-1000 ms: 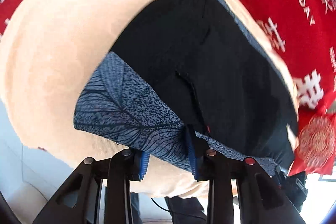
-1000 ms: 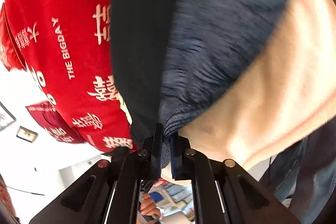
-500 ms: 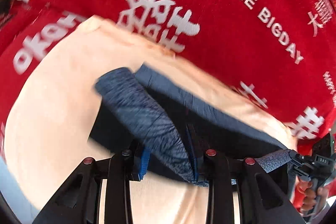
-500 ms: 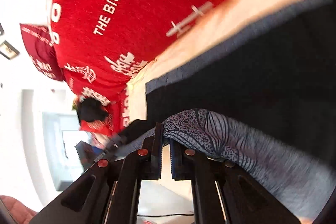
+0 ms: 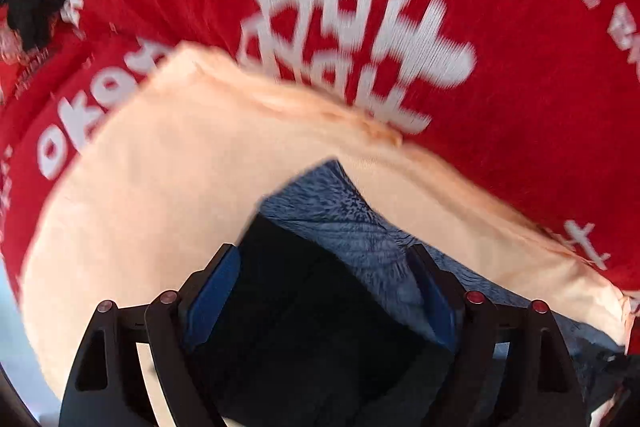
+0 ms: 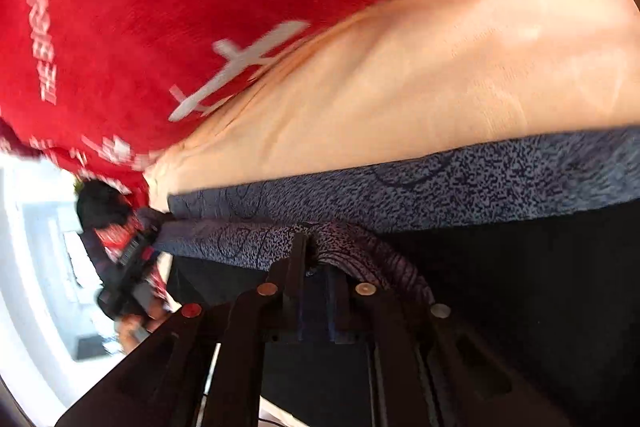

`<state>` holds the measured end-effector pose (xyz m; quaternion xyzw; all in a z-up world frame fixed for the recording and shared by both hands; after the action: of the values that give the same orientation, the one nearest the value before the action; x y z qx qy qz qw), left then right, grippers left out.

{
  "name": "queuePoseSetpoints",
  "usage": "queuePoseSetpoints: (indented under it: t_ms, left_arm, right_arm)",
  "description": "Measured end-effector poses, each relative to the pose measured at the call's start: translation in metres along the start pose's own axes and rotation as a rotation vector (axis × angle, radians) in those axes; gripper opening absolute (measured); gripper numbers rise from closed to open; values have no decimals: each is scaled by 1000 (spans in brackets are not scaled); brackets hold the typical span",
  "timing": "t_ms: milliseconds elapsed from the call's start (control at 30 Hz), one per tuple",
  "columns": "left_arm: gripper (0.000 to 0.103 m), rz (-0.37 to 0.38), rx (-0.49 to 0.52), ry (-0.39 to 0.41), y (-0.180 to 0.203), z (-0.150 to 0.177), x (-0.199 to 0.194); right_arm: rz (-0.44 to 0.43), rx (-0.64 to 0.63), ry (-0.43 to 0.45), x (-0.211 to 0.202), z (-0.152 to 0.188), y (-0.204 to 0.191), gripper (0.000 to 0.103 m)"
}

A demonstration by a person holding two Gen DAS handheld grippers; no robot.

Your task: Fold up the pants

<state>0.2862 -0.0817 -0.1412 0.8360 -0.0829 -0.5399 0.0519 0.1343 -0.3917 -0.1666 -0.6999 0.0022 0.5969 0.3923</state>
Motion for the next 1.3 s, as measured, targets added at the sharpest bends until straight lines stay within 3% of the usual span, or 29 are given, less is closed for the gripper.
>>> queuePoseSetpoints:
  t_ms: [67,100,233,300,400,433,533,633,667,733,867,1033,1300]
  left_arm:
    - [85,-19,47,16,3,1,-14]
    - [86,-19,71,7,6,4,-16]
    - [86,-47,138,-102,16,25,22]
    - [86,-89,151,-159,17,39,46]
    - [86,-116,171,-134,17,44,45]
    - [86,-114,177,-155,16,46,43]
    - [86,-113,223,-177,18,53,22]
    - [86,-111,279,-184,27,65,-7]
    - [86,-96,287,-198,29,72,-15]
    - [86,-67,305,-226,39,87,-27]
    - [86,-16,395,-258,85,123,-47]
    - [86,110,498,-308,147,167,-57]
    - [86,328,569,-383,223,233,-63]
  right_arm:
    - [30,-101,33,-19,6,-19,53]
    - [16,-144,59,-31,11,-30,55]
    - [-26,-243,37,-29,30,-62,54]
    - [22,-260,0,-2,29,-65,54]
    - [148,-231,-22,30,18,-48,52]
    - [159,-218,-5,30,14,-43,41]
    - [85,-89,71,-3,5,-17,37]
    - [2,-38,113,-44,19,0,45]
    - [6,-39,125,-53,24,4,54]
    - [10,-24,155,-80,43,16,61]
    - [13,41,160,-104,82,45,61]
    - [52,172,167,-134,146,104,61]
    - [139,418,191,-151,275,173,61]
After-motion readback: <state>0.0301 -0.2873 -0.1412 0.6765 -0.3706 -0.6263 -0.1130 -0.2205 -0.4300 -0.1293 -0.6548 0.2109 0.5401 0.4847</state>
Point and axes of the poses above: each gripper's, at about its wrist camera, not at the fingertips, and x roughly the way its jaws point, y to its right, z to its underside, the point moved 4 cm from there along x, roughly the way its jaws point, and after that the axes turned 7 degrees about z, right-handed, at the moved point
